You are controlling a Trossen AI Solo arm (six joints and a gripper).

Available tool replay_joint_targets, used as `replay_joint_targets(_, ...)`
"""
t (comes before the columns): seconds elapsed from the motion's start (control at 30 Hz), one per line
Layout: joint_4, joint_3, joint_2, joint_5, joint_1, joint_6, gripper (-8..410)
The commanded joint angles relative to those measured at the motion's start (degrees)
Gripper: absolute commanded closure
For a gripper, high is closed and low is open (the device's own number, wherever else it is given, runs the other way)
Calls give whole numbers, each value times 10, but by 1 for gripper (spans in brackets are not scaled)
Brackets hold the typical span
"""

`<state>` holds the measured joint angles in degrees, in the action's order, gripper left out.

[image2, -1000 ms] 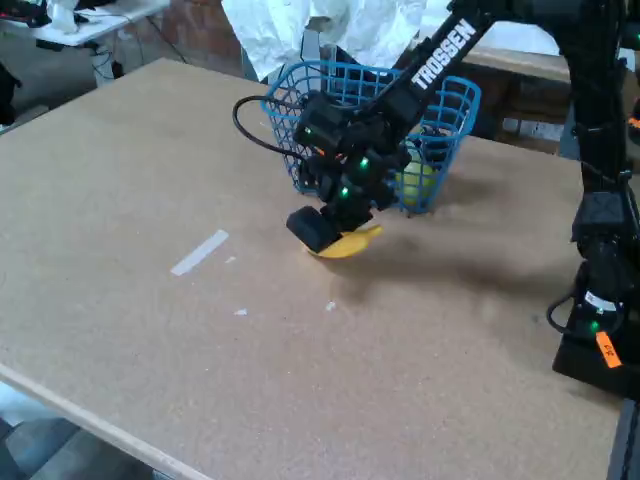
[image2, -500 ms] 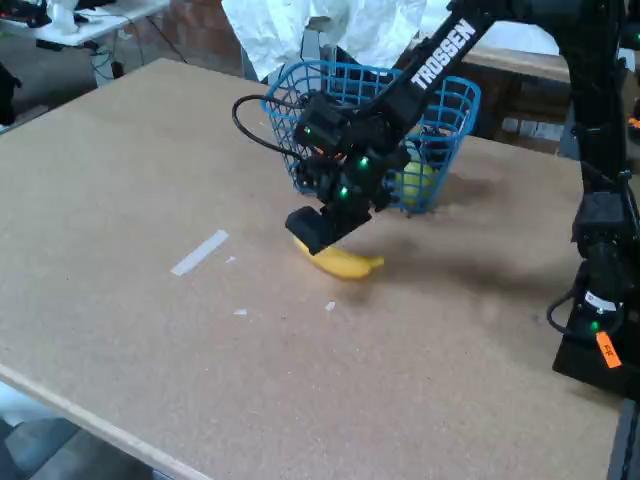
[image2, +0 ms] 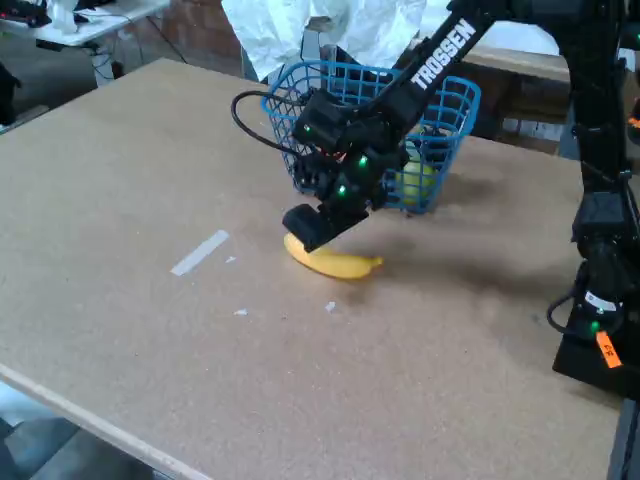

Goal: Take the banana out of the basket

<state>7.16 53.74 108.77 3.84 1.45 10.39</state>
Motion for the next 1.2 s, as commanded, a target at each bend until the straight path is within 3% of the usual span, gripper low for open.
replay_joint_targets(0.0, -14, 0, -3, 0, 0, -1, 193)
replay_joint_targets(1.17, -29, 0, -35, -2, 0, -1, 193)
